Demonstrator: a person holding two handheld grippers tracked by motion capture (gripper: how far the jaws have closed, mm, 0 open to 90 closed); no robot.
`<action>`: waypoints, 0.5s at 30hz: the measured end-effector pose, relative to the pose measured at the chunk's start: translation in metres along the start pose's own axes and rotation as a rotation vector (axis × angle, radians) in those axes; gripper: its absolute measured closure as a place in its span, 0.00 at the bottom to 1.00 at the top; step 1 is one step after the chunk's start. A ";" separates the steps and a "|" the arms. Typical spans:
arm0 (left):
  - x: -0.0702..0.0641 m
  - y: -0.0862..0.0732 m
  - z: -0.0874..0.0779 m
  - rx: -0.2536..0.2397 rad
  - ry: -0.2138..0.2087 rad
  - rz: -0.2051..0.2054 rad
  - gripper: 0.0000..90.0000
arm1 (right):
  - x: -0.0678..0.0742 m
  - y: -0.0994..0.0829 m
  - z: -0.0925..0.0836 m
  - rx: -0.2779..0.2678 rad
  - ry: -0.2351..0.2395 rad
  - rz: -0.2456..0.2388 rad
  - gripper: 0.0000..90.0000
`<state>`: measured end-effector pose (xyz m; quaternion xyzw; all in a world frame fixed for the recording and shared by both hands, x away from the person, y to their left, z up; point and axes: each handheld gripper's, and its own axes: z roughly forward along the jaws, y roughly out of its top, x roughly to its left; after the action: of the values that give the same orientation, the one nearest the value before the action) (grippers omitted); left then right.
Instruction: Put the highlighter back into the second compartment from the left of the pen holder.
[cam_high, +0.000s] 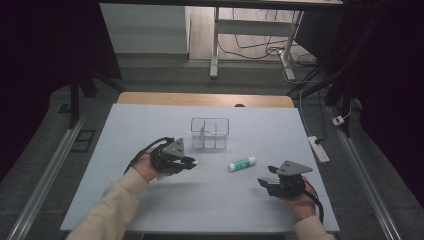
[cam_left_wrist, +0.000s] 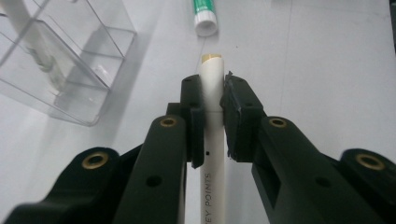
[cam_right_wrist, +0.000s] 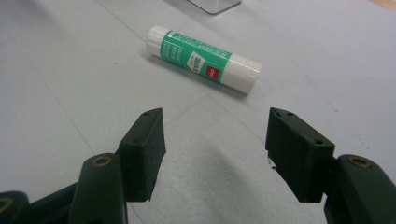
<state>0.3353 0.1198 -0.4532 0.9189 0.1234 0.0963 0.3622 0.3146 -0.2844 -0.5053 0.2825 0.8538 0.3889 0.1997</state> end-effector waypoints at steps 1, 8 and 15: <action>0.000 0.000 -0.001 -0.007 0.006 -0.005 0.88 | 0.000 0.000 0.000 0.001 0.001 0.000 0.41; 0.002 0.001 -0.006 -0.049 0.031 -0.028 0.88 | 0.000 0.000 0.000 0.001 -0.001 0.000 0.41; 0.004 0.002 -0.011 -0.096 0.063 -0.059 0.88 | 0.000 0.000 0.000 0.002 -0.001 0.000 0.41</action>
<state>0.3368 0.1264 -0.4439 0.8929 0.1568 0.1202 0.4045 0.3146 -0.2842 -0.5054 0.2829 0.8541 0.3879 0.2001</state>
